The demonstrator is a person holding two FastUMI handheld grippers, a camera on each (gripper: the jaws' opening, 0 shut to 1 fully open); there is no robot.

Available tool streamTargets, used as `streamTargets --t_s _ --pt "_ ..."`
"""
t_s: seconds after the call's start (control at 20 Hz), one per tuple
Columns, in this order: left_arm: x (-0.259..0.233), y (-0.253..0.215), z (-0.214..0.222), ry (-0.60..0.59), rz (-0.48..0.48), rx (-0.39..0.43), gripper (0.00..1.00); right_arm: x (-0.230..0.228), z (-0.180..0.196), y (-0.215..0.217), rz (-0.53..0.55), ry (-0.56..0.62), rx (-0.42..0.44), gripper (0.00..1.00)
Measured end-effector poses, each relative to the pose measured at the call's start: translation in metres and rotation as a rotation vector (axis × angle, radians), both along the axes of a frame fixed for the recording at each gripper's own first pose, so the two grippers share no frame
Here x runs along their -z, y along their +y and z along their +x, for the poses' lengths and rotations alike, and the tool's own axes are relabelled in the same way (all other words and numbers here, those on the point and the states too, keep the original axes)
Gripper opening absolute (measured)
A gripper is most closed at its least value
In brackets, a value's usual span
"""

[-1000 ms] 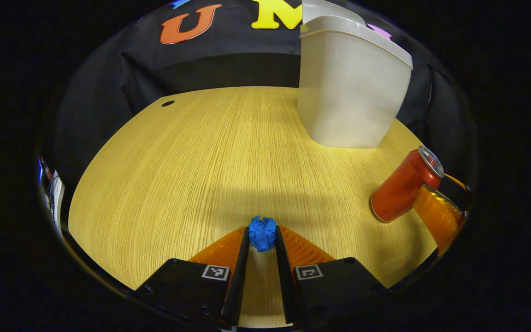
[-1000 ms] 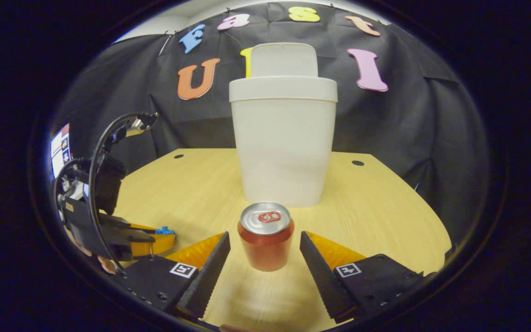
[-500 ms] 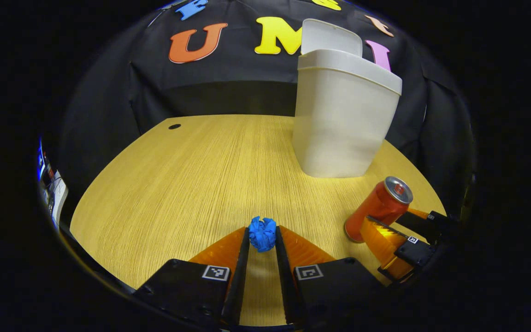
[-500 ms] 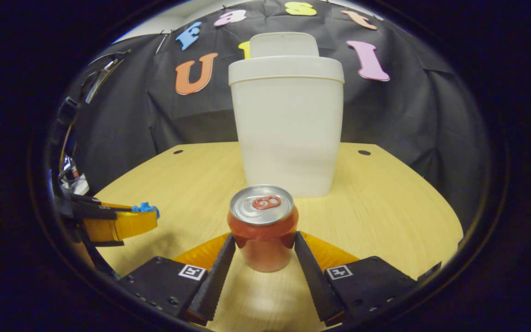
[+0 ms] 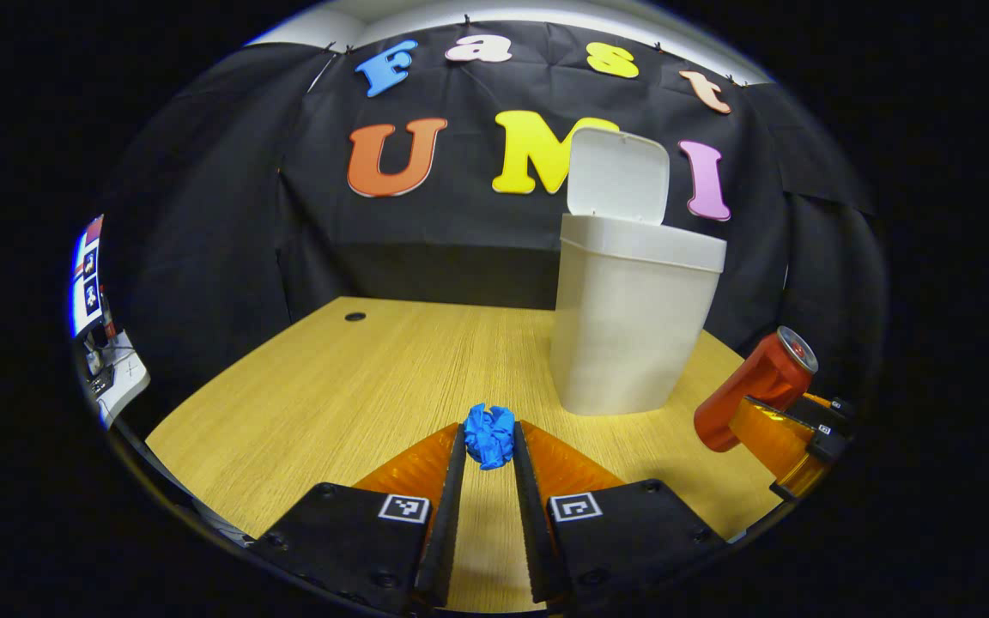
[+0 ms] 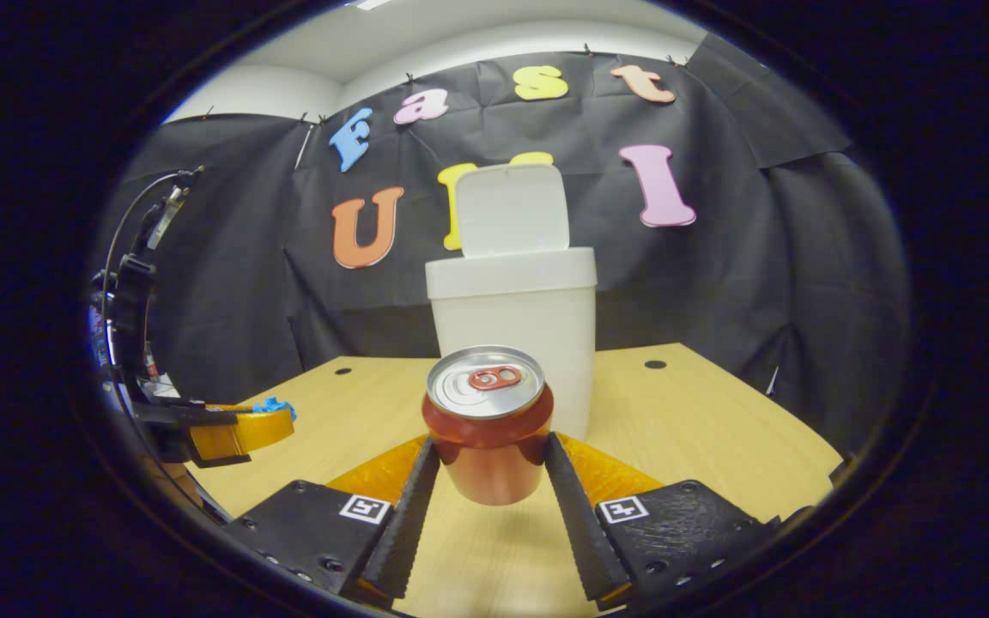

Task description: Press the lid of the desktop garbage bin to open it, pick up the crumpled paper on the desktop and throw it into the bin, then pick up the pop can on the desktop and drop it into the bin, and finally close the garbage bin lid.

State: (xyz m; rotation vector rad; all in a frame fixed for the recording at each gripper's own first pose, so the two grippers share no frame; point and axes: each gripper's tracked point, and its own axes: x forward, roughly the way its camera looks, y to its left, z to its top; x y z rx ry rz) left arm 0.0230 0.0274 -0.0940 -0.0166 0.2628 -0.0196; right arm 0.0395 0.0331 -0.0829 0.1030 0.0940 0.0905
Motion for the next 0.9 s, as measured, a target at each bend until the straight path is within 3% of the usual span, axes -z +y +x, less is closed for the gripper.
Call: streamTargets --t_s 0.2,0.4,0.45,0.6,0.75,0.9 --pt "-0.072 -0.006 -0.035 -0.236 0.051 -0.029 0.37 -0.048 -0.029 -0.023 -0.011 -0.134 0.034 0.7" --pt "-0.138 -0.029 -0.056 -0.403 0.063 0.007 0.37 -0.086 -0.059 -0.046 0.007 -0.209 0.054 0.67" --pt "-0.147 -0.032 -0.058 -0.415 0.058 0.011 0.37 -0.093 -0.066 -0.053 0.009 -0.228 0.068 0.63" --pt "-0.174 -0.053 -0.05 -0.44 0.014 0.042 0.37 -0.109 -0.08 -0.068 0.018 -0.272 0.094 0.63" --pt "-0.2 -0.07 -0.021 -0.454 -0.021 0.05 0.37 -0.115 -0.085 -0.08 0.028 -0.282 0.1 0.64" --pt "-0.218 -0.107 0.026 -0.445 -0.083 0.129 0.36 -0.119 -0.087 -0.09 0.04 -0.288 0.107 0.63"
